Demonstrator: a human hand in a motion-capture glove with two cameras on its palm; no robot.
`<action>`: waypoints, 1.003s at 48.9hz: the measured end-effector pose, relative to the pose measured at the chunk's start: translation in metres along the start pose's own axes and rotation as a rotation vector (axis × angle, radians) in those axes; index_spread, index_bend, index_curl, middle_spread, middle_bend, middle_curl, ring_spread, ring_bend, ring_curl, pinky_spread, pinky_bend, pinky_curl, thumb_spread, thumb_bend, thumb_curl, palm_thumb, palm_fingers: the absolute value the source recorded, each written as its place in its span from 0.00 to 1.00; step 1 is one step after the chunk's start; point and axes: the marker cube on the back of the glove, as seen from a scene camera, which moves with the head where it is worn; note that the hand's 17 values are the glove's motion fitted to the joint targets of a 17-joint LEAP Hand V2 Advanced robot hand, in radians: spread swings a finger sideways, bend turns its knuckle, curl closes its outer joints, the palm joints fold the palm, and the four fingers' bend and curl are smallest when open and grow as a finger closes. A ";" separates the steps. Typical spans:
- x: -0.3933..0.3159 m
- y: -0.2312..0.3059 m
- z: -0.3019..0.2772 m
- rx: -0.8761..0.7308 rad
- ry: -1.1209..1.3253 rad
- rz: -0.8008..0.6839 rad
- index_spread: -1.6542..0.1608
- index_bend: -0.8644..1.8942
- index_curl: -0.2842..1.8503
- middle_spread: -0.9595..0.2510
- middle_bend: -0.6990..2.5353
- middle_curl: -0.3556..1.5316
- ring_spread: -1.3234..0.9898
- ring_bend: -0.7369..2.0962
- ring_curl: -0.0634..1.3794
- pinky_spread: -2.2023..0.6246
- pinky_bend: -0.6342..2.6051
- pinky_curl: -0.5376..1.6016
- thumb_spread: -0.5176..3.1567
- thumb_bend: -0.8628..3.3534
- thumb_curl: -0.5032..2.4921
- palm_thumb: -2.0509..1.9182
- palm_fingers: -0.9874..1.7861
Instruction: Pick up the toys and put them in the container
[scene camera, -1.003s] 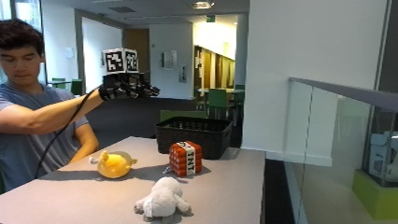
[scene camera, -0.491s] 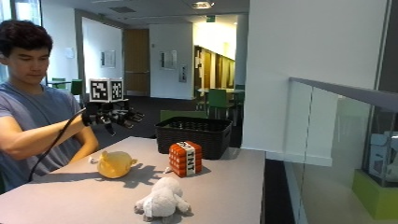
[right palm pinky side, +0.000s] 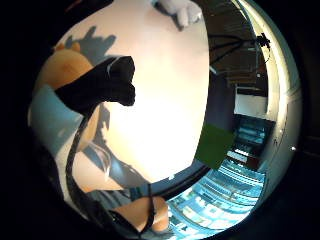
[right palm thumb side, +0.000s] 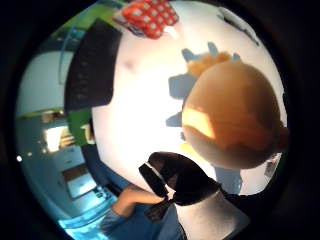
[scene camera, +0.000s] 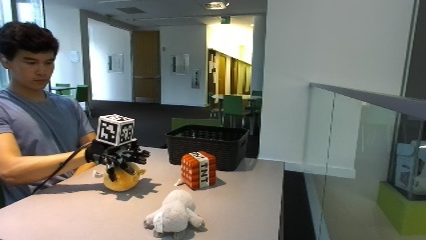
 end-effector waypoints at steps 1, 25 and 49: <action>0.000 0.000 0.005 -0.013 0.004 0.002 0.75 0.33 0.19 0.77 0.26 0.33 0.57 0.46 0.21 0.79 0.63 0.45 0.40 0.19 0.23 0.50 0.29; -0.005 0.014 0.047 0.067 -0.005 0.010 0.72 0.38 0.18 0.73 0.30 0.33 0.52 0.64 0.29 0.72 0.61 0.42 0.48 0.24 0.27 0.58 0.46; -0.006 -0.044 -0.150 0.235 -0.054 -0.008 0.70 0.41 0.24 0.48 0.38 0.42 0.40 0.66 0.34 0.63 0.52 0.41 0.39 0.26 0.36 0.69 0.74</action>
